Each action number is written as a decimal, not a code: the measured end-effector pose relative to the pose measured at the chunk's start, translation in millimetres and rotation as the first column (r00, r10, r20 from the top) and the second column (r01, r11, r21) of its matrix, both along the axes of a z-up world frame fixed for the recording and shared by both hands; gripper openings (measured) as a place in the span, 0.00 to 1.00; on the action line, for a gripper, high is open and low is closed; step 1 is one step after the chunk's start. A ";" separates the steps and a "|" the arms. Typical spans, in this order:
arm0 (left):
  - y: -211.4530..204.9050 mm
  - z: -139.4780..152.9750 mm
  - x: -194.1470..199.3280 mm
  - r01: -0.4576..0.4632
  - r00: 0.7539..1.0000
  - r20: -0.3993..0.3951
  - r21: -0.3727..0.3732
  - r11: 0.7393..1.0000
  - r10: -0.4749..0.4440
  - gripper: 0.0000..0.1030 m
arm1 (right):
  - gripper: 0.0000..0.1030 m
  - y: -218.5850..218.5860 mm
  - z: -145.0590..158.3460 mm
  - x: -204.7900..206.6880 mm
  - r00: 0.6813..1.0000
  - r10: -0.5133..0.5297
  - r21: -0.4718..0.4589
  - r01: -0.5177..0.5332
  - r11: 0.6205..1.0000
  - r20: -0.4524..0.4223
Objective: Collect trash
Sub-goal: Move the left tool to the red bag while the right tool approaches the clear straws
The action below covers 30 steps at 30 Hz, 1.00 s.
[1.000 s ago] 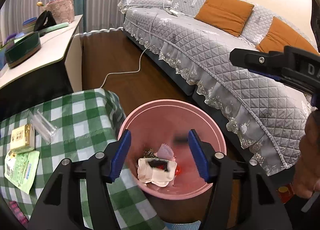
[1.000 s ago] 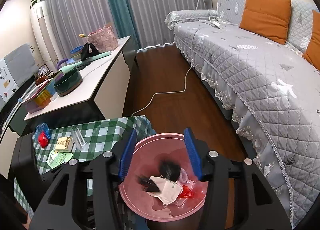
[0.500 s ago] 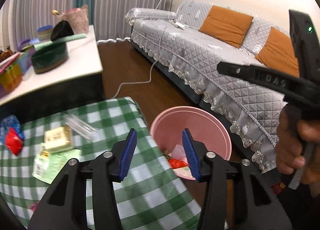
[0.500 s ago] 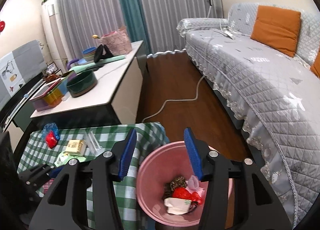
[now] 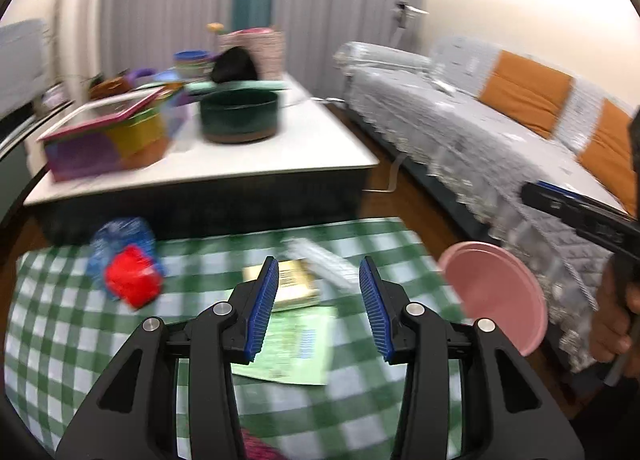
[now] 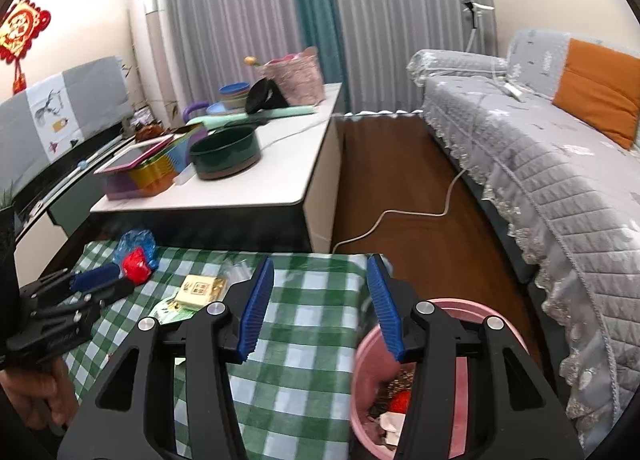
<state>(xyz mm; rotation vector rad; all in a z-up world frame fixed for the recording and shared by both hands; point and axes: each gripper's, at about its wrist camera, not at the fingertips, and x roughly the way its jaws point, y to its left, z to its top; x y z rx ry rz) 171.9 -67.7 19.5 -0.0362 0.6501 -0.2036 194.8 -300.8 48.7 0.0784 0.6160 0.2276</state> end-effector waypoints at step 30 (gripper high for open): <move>142.9 -99.4 89.5 -0.464 0.871 -0.186 -0.013 0.886 0.454 0.77 | 0.48 122.7 -108.4 92.5 0.958 0.146 -0.109 -0.178 0.978 -0.248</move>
